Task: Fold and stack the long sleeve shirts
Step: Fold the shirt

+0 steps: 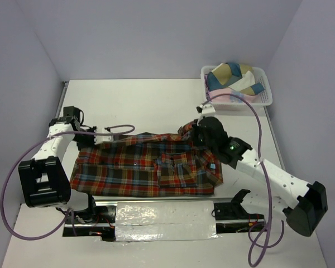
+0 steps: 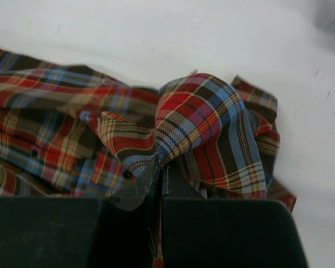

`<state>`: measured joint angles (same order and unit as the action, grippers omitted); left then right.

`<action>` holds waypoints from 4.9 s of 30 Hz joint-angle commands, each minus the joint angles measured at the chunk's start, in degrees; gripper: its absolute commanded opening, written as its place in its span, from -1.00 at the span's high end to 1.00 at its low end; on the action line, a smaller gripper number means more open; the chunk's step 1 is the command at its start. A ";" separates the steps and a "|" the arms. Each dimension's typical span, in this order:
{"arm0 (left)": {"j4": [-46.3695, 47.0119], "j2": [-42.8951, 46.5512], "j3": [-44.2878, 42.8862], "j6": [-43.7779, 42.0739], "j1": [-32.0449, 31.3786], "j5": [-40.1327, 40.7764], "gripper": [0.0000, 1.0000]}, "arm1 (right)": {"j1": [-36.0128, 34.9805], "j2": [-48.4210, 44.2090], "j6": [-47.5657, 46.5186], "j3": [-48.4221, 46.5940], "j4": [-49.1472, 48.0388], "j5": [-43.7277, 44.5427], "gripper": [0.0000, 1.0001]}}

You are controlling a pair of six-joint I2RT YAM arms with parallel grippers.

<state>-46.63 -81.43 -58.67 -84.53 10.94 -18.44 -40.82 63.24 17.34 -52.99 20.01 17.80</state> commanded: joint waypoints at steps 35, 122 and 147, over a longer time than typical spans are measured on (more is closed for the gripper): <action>2.58 -16.83 -18.76 41.10 8.22 -9.17 -0.61 | 26.65 -11.94 10.61 17.67 -0.75 -27.37 0.38; 12.45 -20.44 -28.51 54.74 -30.80 -6.69 -0.30 | 28.35 15.17 -12.15 -0.19 -13.07 -37.05 1.00; 13.23 -27.64 -32.73 57.55 -35.11 -6.52 -0.36 | 25.61 33.35 -13.39 -8.35 -8.76 -32.30 0.16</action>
<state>-35.27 -109.16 -91.39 -28.53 -23.64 -24.08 -15.49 96.07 4.08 -58.00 13.08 -15.20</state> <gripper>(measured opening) 0.681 0.418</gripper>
